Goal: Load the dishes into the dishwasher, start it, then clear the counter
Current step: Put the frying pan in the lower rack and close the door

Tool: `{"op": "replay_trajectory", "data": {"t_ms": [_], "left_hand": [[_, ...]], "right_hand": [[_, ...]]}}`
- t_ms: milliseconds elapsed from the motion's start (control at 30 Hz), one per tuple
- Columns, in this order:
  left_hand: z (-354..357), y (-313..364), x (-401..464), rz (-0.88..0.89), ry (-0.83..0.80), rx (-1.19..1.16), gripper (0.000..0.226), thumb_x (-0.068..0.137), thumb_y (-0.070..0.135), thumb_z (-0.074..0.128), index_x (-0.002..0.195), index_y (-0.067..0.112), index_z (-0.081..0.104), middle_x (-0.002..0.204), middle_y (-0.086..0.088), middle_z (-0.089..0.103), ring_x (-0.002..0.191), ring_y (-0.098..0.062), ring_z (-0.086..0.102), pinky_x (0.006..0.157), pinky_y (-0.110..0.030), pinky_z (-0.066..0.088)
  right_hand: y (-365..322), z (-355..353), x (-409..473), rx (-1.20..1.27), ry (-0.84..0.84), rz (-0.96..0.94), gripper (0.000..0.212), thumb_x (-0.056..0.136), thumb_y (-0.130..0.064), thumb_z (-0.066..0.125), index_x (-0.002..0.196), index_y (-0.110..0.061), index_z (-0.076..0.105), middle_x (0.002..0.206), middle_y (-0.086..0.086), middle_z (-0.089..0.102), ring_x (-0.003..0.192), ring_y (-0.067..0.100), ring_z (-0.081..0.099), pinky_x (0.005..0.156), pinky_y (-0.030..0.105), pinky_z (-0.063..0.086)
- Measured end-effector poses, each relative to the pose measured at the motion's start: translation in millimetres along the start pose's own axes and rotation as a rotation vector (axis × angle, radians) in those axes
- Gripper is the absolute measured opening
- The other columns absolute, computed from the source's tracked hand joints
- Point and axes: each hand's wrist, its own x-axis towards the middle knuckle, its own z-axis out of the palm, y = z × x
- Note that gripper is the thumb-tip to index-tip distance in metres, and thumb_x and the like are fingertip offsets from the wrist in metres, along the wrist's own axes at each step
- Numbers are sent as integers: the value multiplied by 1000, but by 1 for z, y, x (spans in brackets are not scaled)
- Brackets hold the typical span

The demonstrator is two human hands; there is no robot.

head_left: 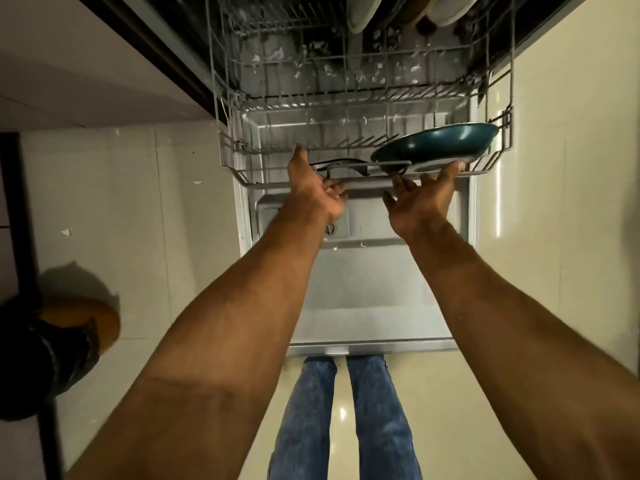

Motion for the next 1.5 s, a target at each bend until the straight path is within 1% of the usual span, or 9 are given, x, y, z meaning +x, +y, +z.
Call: {"op": "replay_trajectory", "data": {"t_ms": [267,600,700,767,900,1000,1133,1233,1500], "left_hand": [[30,30,18,67,-54,50,82,93,62,40,150,4,26,149,-21,38,132,-33,44,111,-41,31],[60,65,41,148,-113,66,93,87,71,43,150,4,28,144,-21,43,124,-33,49,103,-41,36],[68,71,42,167,-137,62,93,86,71,43,149,4,29,136,-22,49,112,-31,52,95,-39,39],[74,76,43,177,-156,57,95,86,72,43,150,4,28,141,-22,46,121,-32,50,99,-40,37],[86,86,46,206,-181,76,97,84,74,42,151,5,26,146,-22,40,130,-34,44,98,-40,35],[92,93,50,229,-204,102,97,84,76,41,151,8,26,145,-21,42,118,-33,49,94,-39,35],[98,99,53,247,-216,129,97,84,76,39,152,8,25,147,-20,41,128,-33,46,92,-38,36],[102,105,56,256,-212,151,97,84,76,39,151,8,26,145,-21,42,116,-32,52,86,-36,39],[101,111,64,274,-263,209,90,87,70,38,150,7,30,148,-17,42,133,-30,43,104,-38,33]], "right_hand": [[-21,33,33,-73,-24,-14,79,94,-72,21,154,-21,20,152,14,39,131,23,49,117,47,25],[-49,75,64,-118,-76,-59,79,92,-74,22,154,-25,19,143,17,46,128,23,49,115,46,25],[-57,83,72,-123,-98,-66,77,93,-73,24,149,-21,28,134,17,51,124,23,52,113,46,25],[-61,89,78,-131,-108,-67,73,93,-72,25,143,-19,36,125,16,53,120,23,54,113,46,26],[-69,102,84,-151,-129,-76,79,93,-72,25,153,-20,25,149,16,40,131,25,47,114,48,25],[-75,110,87,-164,-138,-84,79,93,-72,24,154,-22,23,151,14,38,133,24,45,113,47,26],[-79,117,90,-174,-161,-97,77,94,-71,22,155,-24,21,151,14,39,133,24,45,115,47,25],[-82,124,90,-188,-165,-110,73,95,-69,23,155,-27,18,150,15,39,133,26,45,116,47,25],[-84,125,93,-278,-226,-146,74,96,-68,23,156,-27,12,153,15,36,137,25,41,114,44,27]]}}
